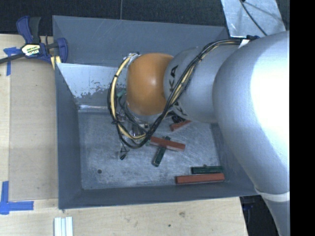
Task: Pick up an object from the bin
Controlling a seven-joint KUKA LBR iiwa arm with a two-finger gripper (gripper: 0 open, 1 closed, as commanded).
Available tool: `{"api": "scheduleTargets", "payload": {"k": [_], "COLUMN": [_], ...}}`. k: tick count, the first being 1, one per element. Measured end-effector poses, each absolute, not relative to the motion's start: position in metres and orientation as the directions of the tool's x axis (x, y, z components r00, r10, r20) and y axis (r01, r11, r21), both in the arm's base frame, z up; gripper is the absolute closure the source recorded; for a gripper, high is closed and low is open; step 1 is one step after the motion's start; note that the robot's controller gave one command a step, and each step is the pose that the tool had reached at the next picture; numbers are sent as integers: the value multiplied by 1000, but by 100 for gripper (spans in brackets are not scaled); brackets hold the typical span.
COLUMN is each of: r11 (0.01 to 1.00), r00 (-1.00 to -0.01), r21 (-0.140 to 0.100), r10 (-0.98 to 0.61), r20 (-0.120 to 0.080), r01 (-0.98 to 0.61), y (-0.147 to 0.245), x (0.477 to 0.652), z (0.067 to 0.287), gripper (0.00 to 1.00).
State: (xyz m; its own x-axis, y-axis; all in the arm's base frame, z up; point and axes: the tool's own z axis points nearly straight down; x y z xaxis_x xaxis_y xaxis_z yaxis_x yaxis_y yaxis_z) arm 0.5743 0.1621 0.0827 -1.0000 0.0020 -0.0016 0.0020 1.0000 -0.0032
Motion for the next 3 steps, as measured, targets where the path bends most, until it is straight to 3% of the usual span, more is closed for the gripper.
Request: {"api": "scheduleTargets", "payload": {"k": [1,2,3], "r11": [999,999,999], "r00": [-999,-999,-999], "r21": [-4,-2,0], "r10": [-44,-35,-36], "r20": [0,1,-2], "r01": [-44,-35,-36], "y": [81,41,44], "x": [588,588,589], "z": [72,70,72], "gripper": [0,0,100]}}
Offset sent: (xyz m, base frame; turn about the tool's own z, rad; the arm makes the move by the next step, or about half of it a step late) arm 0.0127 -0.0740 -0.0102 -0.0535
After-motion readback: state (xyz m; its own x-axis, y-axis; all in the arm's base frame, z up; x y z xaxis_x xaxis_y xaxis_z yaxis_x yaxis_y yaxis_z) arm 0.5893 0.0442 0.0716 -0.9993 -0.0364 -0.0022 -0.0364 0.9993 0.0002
